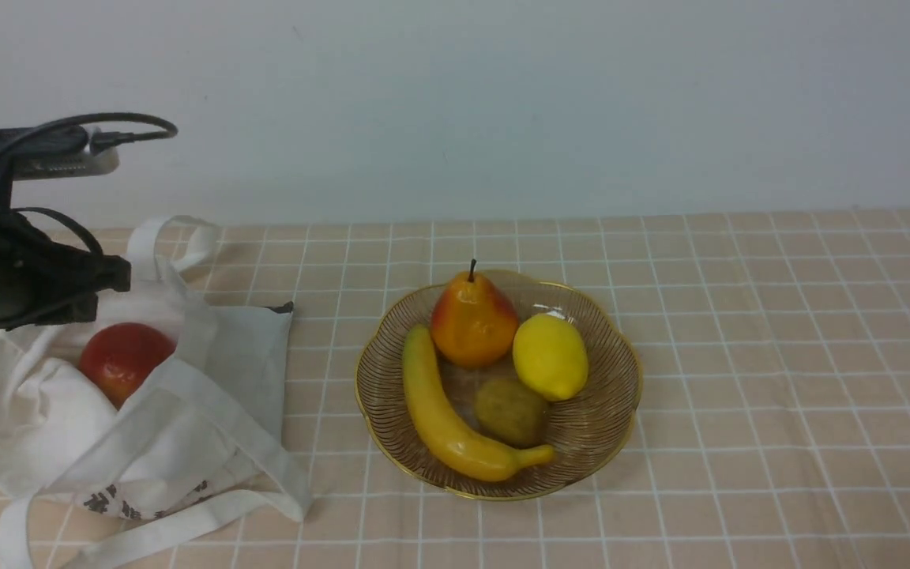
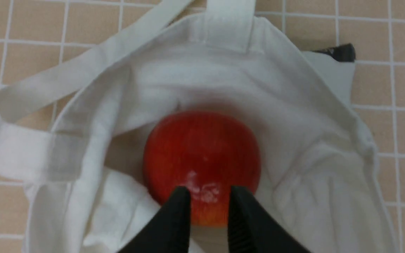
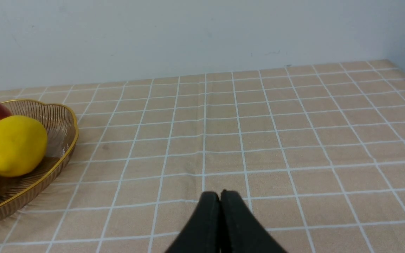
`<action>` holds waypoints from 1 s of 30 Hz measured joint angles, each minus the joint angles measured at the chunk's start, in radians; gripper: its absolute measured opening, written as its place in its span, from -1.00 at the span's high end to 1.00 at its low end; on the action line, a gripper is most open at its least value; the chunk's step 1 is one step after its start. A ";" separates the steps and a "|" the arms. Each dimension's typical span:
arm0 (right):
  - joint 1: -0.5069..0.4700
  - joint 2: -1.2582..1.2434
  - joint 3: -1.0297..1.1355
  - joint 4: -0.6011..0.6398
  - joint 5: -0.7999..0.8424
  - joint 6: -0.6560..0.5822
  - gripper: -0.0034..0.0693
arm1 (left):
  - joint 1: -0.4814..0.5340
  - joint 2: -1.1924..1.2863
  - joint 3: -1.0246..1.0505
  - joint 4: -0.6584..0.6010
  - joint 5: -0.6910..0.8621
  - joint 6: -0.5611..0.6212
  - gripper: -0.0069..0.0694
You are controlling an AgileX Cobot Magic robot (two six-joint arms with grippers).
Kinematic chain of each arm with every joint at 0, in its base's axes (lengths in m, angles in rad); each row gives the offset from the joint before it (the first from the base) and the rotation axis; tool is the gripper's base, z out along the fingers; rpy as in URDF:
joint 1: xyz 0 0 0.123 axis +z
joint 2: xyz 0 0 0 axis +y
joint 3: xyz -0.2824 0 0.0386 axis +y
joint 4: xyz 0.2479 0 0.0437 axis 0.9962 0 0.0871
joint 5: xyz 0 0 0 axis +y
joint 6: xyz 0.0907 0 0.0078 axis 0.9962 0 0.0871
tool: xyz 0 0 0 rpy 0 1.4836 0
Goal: Take the fruit out of the bag on the brown coffee tablecloth and place them on the plate.
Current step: 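Reach into the bag and grasp the red fruit inside it with the left gripper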
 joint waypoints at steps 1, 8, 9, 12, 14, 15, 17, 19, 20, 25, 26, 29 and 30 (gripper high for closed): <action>0.000 0.000 0.000 0.000 0.000 0.000 0.94 | -0.004 0.018 0.000 -0.001 -0.020 0.004 0.20; 0.000 0.000 0.000 0.000 0.000 0.000 0.94 | -0.038 0.104 -0.001 -0.008 -0.074 0.133 -0.49; 0.000 0.000 0.000 0.000 0.000 0.000 0.94 | -0.041 0.114 0.000 -0.009 -0.080 0.150 -0.60; 0.000 0.000 0.000 0.000 0.000 0.000 0.94 | -0.042 0.149 -0.001 -0.005 -0.101 0.165 -0.83; 0.000 0.000 0.000 0.000 0.000 0.000 0.94 | -0.042 0.176 -0.002 0.011 -0.111 0.168 -0.91; 0.000 0.000 0.000 0.000 0.000 0.000 0.94 | -0.042 0.178 -0.002 0.014 -0.114 0.168 -0.91; 0.000 0.000 0.000 0.000 0.000 0.000 0.94 | -0.042 0.198 -0.002 0.024 -0.120 0.170 -0.93; 0.000 0.000 0.000 0.000 0.000 0.000 0.94 | -0.042 0.215 -0.008 0.031 -0.126 0.171 -0.93; 0.000 0.000 0.000 0.000 0.000 0.000 0.94 | -0.042 0.219 -0.010 0.032 -0.128 0.171 -0.93; 0.000 0.000 0.000 0.000 0.000 0.000 0.94 | -0.042 0.226 -0.015 0.033 -0.141 0.172 -0.80; 0.000 0.000 0.000 0.000 0.000 0.000 0.94 | -0.042 0.226 -0.015 0.033 -0.141 0.172 -0.74; 0.000 0.000 0.000 0.000 0.000 0.000 0.94 | -0.042 0.223 -0.015 0.034 -0.132 0.172 -0.74; 0.000 0.000 0.000 0.000 0.000 0.000 0.94 | -0.042 0.220 -0.015 0.035 -0.123 0.172 -0.74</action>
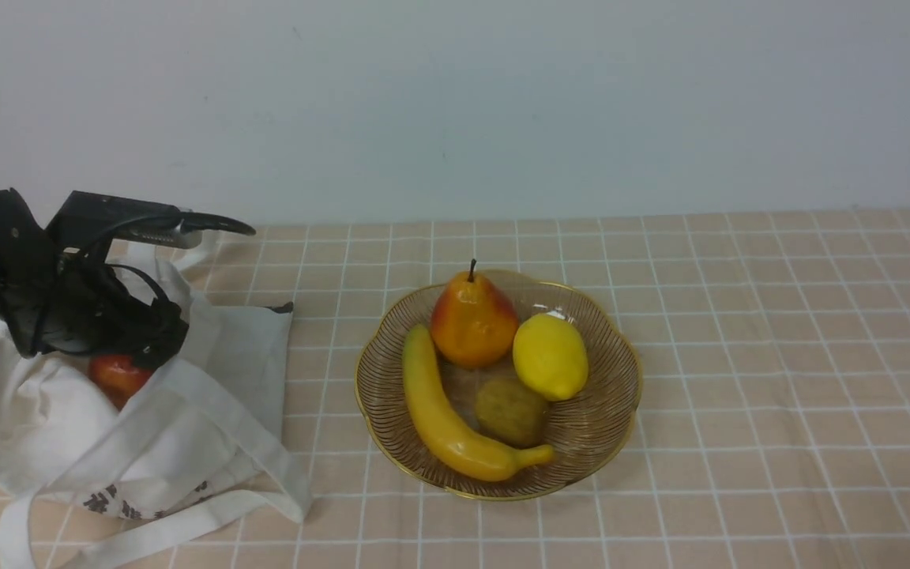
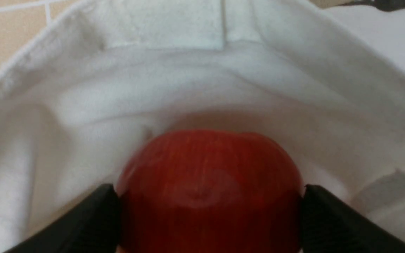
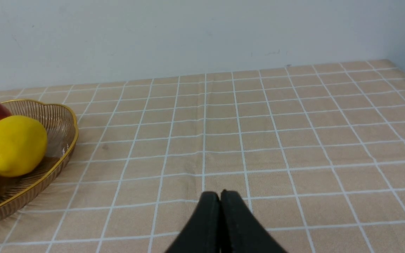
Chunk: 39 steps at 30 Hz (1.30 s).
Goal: Take the fruit out of the bag on the brown coffee tablecloth and place them on the plate.
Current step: 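Reach into the bag and grasp the red fruit inside it with the left gripper, then move the pomegranate from the bag into the fruit plate with the left gripper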
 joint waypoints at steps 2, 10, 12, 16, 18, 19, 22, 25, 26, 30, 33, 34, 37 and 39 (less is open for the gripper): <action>0.000 0.000 0.000 0.000 0.000 0.000 0.94 | 0.000 -0.016 0.000 0.007 0.034 0.000 -0.74; 0.000 0.000 0.000 0.000 0.000 0.000 0.94 | 0.000 -0.182 0.004 0.026 0.067 0.000 -0.74; 0.000 0.000 0.000 0.000 0.000 0.000 0.94 | 0.000 -0.244 0.004 0.012 0.089 -0.001 -0.74; 0.000 0.000 0.000 0.000 0.000 0.000 0.94 | 0.000 -0.369 0.005 -0.029 0.148 0.001 -0.74; 0.000 0.000 0.000 0.000 0.000 0.000 0.94 | -0.006 -0.444 0.005 -0.064 0.190 0.002 -0.74; 0.000 0.000 0.000 0.000 0.000 0.000 0.94 | -0.013 -0.470 0.005 -0.081 0.201 0.006 -0.74; 0.000 0.000 0.000 0.000 0.000 0.000 0.94 | -0.050 -0.533 0.005 -0.129 0.226 0.035 -0.74; 0.000 0.000 0.000 0.000 0.000 0.000 0.94 | -0.192 -0.566 0.006 -0.274 0.248 0.098 -0.74; 0.000 0.000 0.000 0.000 0.000 0.000 0.94 | -0.207 -0.565 0.006 -0.282 0.248 0.105 -0.74; 0.000 0.000 0.000 0.000 0.000 0.000 0.94 | -0.341 -0.510 0.013 -0.399 0.228 0.157 -0.74; 0.000 0.000 0.000 0.000 0.000 0.000 0.94 | -0.430 -0.422 0.017 -0.446 0.165 0.174 -0.74; 0.000 0.000 0.000 0.000 0.000 0.000 0.94 | -0.451 -0.388 0.017 -0.456 0.134 0.175 -0.74; 0.000 0.000 0.000 0.000 0.000 0.000 0.94 | -0.494 -0.277 0.017 -0.483 0.040 0.176 -0.74; 0.000 0.000 0.000 0.000 0.000 0.000 0.94 | -0.510 -0.211 0.017 -0.508 -0.013 0.176 -0.74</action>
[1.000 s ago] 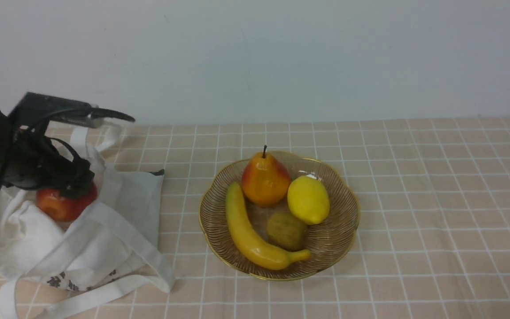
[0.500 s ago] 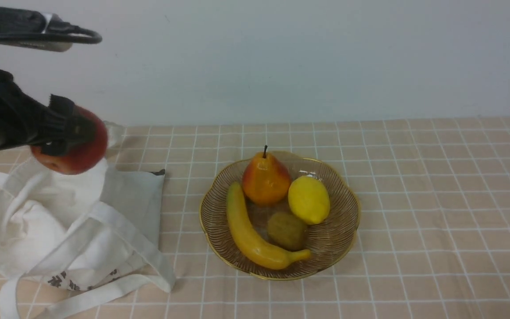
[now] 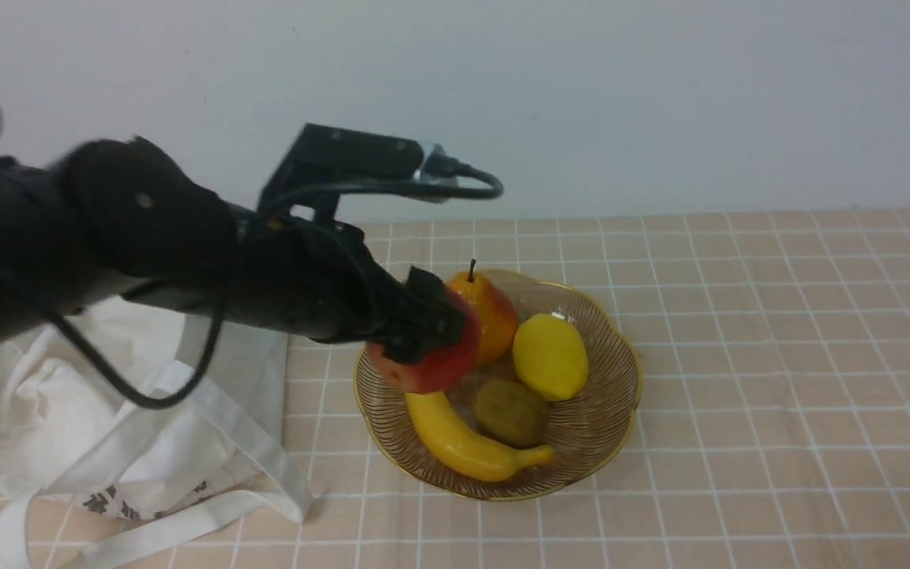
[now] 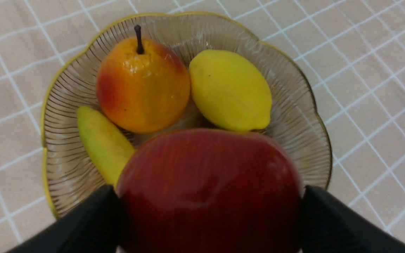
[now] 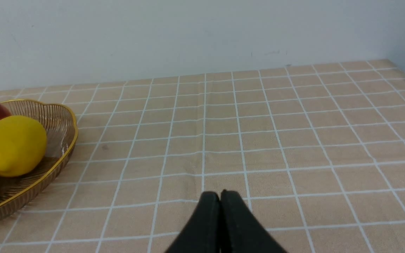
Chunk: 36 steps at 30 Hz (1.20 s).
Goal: Take the fruit out of the bag on the brown coffee tablecloth and place them on the plate.
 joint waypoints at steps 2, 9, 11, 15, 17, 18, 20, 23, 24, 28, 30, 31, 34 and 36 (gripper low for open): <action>0.000 0.000 0.000 0.000 0.000 0.000 0.94 | -0.004 0.058 0.000 -0.036 -0.038 0.000 -0.74; 0.000 0.000 0.000 0.000 0.000 0.000 0.94 | -0.005 0.166 -0.001 -0.164 -0.130 0.008 -0.74; 0.000 0.000 0.000 0.000 0.000 0.000 0.94 | -0.005 0.176 -0.001 -0.173 -0.160 0.008 -0.74; 0.000 0.000 0.000 0.000 0.000 0.000 0.94 | -0.005 0.188 -0.001 -0.179 -0.196 0.008 -0.81; 0.000 0.000 0.000 0.000 0.000 0.000 0.94 | -0.005 0.188 -0.001 -0.180 -0.196 0.008 -0.90; 0.000 0.000 0.000 0.000 0.000 0.000 0.94 | -0.005 0.188 -0.001 -0.180 -0.198 0.009 -0.94; 0.000 0.000 0.000 0.000 0.000 0.000 0.94 | -0.005 0.188 -0.001 -0.179 -0.198 0.010 -0.97; 0.000 0.000 0.000 0.000 0.000 0.000 0.94 | -0.005 0.185 -0.001 -0.164 -0.198 0.017 -0.97; 0.000 0.000 0.000 0.000 0.000 0.000 0.94 | -0.005 0.180 -0.001 -0.152 -0.198 0.019 -0.97; 0.000 0.000 0.000 0.000 0.000 0.000 0.94 | -0.003 0.132 -0.001 -0.117 -0.198 0.038 -0.95; 0.000 0.000 0.000 0.000 0.000 0.000 0.94 | 0.004 0.090 -0.001 -0.113 -0.198 0.043 -0.90; 0.000 0.000 0.000 0.000 0.000 0.000 0.94 | 0.017 0.045 -0.001 -0.112 -0.197 0.045 -0.81; 0.000 0.000 0.000 0.000 0.000 0.000 0.94 | 0.048 -0.039 -0.001 -0.111 -0.186 0.045 -0.59; 0.000 0.000 0.000 0.000 0.000 0.000 0.94 | 0.075 -0.101 -0.001 -0.105 -0.151 0.049 -0.36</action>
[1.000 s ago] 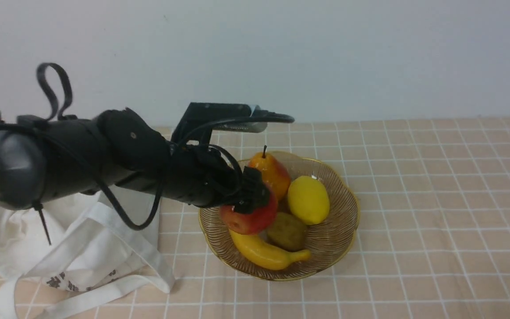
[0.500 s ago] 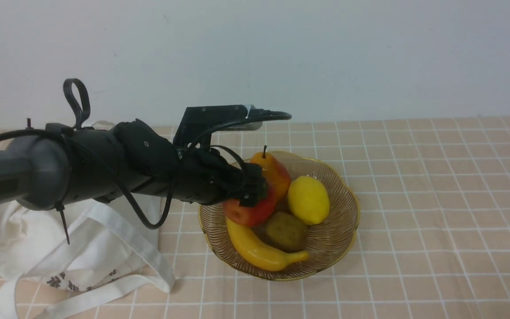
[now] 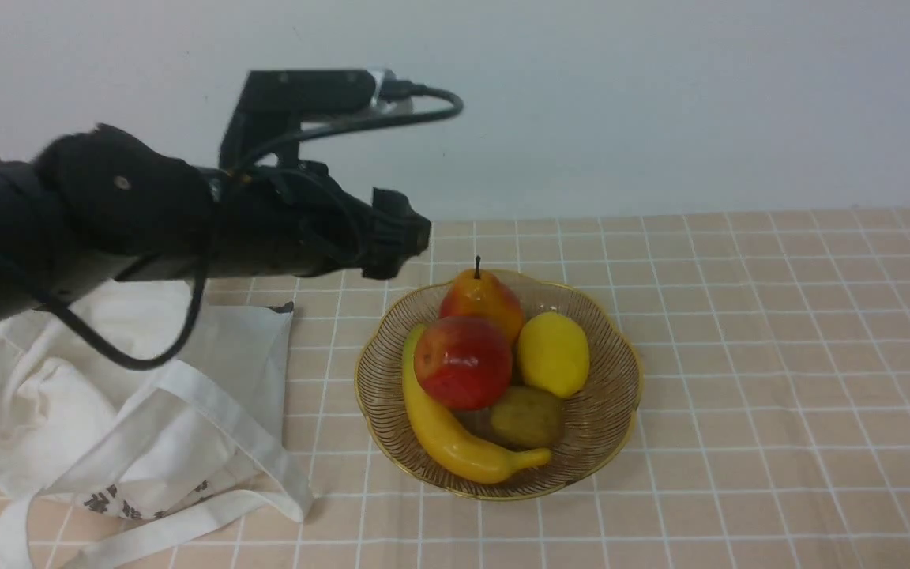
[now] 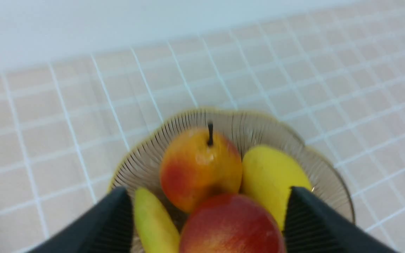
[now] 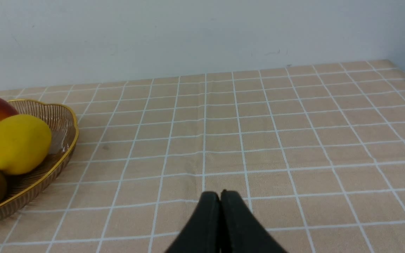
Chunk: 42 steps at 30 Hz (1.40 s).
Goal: Take the fruit out of the bag on the brown coffee tablecloth and place them on the plate.
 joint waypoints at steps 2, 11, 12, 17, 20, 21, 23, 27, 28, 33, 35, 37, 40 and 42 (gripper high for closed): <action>0.000 0.000 0.000 0.000 0.000 0.000 0.94 | 0.023 -0.067 0.000 0.022 0.044 0.007 -0.06; 0.000 0.000 0.000 0.000 0.000 0.000 0.94 | 0.133 -0.393 0.000 0.189 0.325 -0.006 0.82; 0.000 0.000 0.000 0.000 0.000 0.000 0.94 | 0.154 -0.477 0.007 0.228 0.385 -0.034 0.84; 0.000 0.000 0.000 0.000 0.000 0.000 0.94 | 0.191 -0.681 0.075 0.329 0.467 -0.116 0.84; 0.000 0.000 0.000 0.000 0.000 0.000 0.94 | 0.199 -0.832 0.135 0.380 0.487 -0.170 0.84; 0.000 0.000 0.000 0.000 0.000 0.000 0.94 | 0.201 -0.868 0.144 0.384 0.488 -0.179 0.84; 0.000 0.000 0.000 0.000 0.000 0.000 0.94 | 0.200 -0.958 0.173 0.388 0.494 -0.202 0.84; 0.000 0.000 0.000 0.000 0.000 0.000 0.94 | 0.200 -1.073 0.207 0.388 0.506 -0.213 0.84; 0.000 0.000 0.000 0.000 0.000 0.000 0.94 | 0.200 -1.109 0.215 0.388 0.516 -0.216 0.84; 0.000 0.000 0.000 0.000 0.000 0.000 0.94 | 0.202 -1.192 0.219 0.387 0.560 -0.217 0.84; 0.000 0.000 0.000 0.000 0.000 0.000 0.94 | 0.202 -1.215 0.219 0.391 0.576 -0.217 0.84; 0.000 0.000 0.000 0.000 0.000 0.000 0.94 | 0.202 -1.231 0.219 0.406 0.587 -0.216 0.84; 0.000 0.000 0.000 0.000 0.000 0.000 0.94 | 0.202 -1.237 0.219 0.429 0.590 -0.223 0.84; 0.000 0.000 0.000 0.000 0.000 0.000 0.94 | 0.202 -1.237 0.219 0.434 0.590 -0.225 0.84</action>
